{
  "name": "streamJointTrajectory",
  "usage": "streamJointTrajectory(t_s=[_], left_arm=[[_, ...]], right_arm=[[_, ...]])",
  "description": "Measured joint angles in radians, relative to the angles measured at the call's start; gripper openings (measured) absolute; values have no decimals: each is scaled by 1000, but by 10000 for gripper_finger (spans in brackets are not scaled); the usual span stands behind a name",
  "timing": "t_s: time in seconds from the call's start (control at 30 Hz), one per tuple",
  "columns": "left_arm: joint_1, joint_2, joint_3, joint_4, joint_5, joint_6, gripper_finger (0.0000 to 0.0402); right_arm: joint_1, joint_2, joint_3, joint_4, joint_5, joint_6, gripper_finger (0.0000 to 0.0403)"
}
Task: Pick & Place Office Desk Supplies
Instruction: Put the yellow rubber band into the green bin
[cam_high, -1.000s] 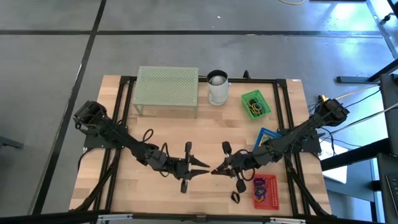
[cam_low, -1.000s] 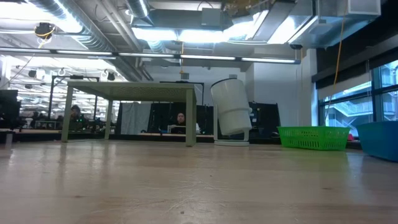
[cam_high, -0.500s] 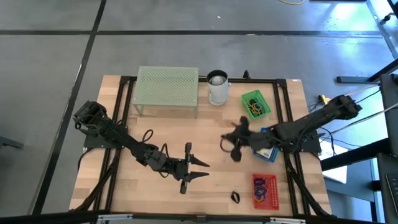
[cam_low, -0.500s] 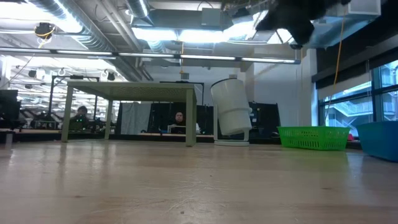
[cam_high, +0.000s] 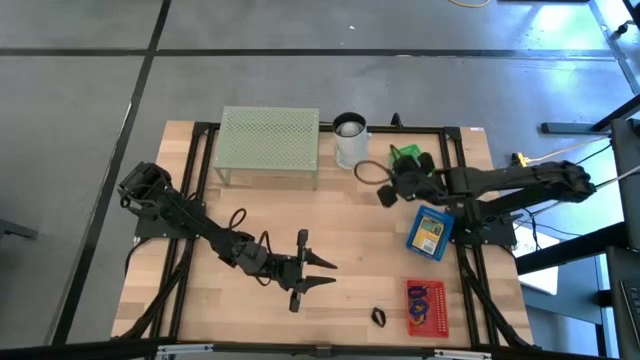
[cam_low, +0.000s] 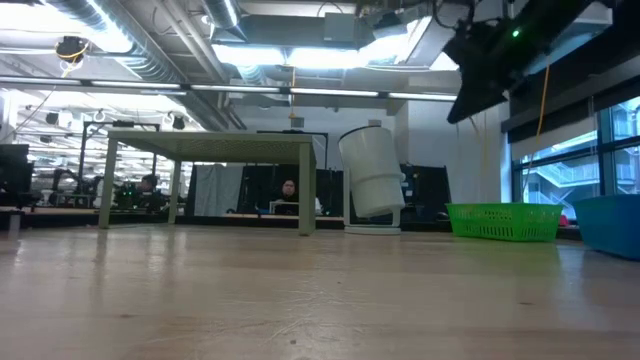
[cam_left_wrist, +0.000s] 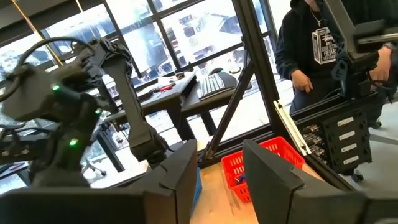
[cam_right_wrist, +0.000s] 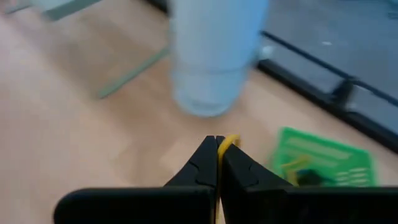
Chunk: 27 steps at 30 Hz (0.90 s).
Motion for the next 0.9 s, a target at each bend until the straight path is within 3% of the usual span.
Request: streamJointTrajectory(t_s=[0.3, 0.9], left_arm=[[0, 0, 0, -1, 0, 0, 119], [0, 0, 0, -7, -1, 0, 114]], right_arm=[[-178, 0, 0, -19, 165, 19, 0], [-308, 71, -1, -192, 150, 72, 0]])
